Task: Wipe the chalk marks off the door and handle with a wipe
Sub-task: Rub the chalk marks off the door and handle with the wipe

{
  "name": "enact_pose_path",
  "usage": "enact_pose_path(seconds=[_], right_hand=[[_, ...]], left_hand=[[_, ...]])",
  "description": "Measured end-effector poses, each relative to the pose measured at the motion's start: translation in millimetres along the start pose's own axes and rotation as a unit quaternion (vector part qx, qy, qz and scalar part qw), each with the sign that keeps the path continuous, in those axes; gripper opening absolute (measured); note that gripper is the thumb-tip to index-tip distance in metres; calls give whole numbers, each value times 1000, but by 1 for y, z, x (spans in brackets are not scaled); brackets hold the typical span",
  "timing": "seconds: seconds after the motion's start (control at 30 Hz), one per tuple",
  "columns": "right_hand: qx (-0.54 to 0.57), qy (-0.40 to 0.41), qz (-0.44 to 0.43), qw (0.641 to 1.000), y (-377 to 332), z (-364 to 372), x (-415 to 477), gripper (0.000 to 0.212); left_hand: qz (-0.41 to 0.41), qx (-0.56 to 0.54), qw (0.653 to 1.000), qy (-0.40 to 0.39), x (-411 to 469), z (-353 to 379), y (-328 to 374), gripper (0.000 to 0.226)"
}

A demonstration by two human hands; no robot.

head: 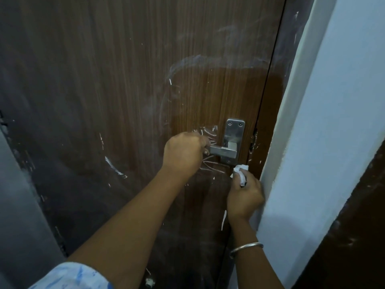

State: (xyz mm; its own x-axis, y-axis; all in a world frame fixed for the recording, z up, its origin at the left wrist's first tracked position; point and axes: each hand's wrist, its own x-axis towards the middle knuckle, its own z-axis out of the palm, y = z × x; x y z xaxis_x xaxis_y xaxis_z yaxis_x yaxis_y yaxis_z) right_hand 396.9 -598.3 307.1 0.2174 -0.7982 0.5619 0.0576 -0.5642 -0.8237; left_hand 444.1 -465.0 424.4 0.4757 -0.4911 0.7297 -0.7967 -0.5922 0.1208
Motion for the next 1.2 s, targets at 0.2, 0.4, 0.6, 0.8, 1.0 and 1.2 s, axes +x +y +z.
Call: enact_pose_path(seconds=[0.2, 0.4, 0.6, 0.8, 1.0, 1.2], right_hand=[[-9, -66, -56, 996, -6, 11, -11, 21], [-15, -5, -4, 1000, 6, 9, -16, 22], [-34, -72, -54, 995, 3, 18, -22, 21], [-56, -116, -159, 979, -15, 29, -30, 14], [-19, -64, -83, 994, -10, 29, -33, 16], [-68, -130, -209, 967, -25, 45, -34, 18]], left_hand=[[-3, -4, 1000, 2, -1, 2, -1, 14], [-3, 2, 1000, -5, -1, 3, -1, 14], [-21, -5, 1000, -2, -3, 4, 1, 15], [26, -20, 998, -49, 1, -5, -10, 21], [33, -22, 996, -85, 2, -7, -20, 36], [12, -55, 990, -128, 9, -9, -28, 39]])
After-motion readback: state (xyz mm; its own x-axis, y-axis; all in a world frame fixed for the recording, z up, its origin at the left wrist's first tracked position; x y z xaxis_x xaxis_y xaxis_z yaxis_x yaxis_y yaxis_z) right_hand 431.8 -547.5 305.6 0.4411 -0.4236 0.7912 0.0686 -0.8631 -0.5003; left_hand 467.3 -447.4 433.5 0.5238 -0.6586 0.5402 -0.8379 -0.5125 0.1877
